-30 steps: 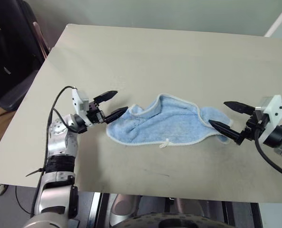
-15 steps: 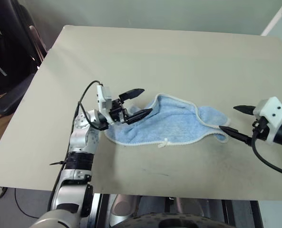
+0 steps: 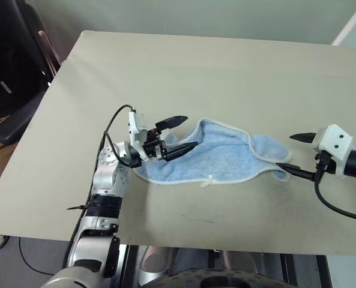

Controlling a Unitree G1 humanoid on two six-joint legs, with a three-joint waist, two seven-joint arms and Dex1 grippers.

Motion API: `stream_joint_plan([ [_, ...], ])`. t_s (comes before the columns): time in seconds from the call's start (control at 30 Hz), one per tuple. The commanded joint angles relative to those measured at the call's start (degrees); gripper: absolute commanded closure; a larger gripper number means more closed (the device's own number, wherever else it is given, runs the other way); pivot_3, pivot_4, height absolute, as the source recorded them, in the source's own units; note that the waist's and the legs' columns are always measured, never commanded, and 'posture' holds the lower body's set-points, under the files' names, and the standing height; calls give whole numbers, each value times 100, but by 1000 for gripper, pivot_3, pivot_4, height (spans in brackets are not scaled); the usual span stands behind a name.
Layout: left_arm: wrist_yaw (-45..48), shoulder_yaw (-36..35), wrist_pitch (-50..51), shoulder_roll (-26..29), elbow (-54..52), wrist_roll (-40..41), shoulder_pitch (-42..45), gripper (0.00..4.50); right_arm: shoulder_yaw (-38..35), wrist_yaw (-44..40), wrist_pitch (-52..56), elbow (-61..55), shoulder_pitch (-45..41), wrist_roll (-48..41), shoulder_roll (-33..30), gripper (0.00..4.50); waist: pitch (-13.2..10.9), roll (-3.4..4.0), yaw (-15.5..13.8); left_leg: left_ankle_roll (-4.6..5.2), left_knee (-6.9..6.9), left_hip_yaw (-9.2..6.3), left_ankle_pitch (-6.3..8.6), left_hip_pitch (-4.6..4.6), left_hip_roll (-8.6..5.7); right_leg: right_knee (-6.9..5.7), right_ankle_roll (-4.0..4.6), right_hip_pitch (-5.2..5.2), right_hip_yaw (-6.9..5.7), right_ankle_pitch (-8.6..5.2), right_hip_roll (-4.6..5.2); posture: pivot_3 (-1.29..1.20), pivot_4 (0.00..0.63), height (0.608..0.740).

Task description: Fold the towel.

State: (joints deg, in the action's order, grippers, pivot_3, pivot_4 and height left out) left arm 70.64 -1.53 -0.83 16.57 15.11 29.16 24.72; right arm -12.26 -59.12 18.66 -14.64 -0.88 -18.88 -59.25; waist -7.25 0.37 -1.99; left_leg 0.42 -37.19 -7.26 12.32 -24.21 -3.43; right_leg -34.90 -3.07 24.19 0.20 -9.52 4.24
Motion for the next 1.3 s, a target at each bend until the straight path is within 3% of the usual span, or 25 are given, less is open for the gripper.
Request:
stream_joint_plan([
  [0.03,-45,-31,-77,0,-308,43,-38,67,0,-57,-109,-101,-190,17,-8,0,0,0,0,0,0,0,0,1,0,0,8,0,0,-3,0,0,150,740],
  [0.33,-107,-1,-102,35,-352,-12,-75,67,521,25,-680,466,-669,590,157,0,0,0,1,9,-2,1,-6,3,1,-2,19,0,0,7,1,0,150,740],
  [0.93,-238,-2,-97,69,-487,-24,-179,67,821,-26,-1214,900,-945,950,283,0,0,0,-2,6,-2,0,11,5,3,-4,21,0,-1,25,2,0,150,740],
  [1.03,-256,-10,-99,79,-489,-38,-177,0,865,25,-1383,1103,-1087,1035,361,564,0,0,-1,4,-2,0,18,7,4,-5,28,0,-2,29,2,0,150,740],
  [1.3,-273,-34,-98,108,-528,-43,-200,0,912,-81,-1713,1254,-1055,1103,436,3345,0,1,-1,-8,-2,0,22,8,5,-4,50,0,-3,49,1,0,150,740],
])
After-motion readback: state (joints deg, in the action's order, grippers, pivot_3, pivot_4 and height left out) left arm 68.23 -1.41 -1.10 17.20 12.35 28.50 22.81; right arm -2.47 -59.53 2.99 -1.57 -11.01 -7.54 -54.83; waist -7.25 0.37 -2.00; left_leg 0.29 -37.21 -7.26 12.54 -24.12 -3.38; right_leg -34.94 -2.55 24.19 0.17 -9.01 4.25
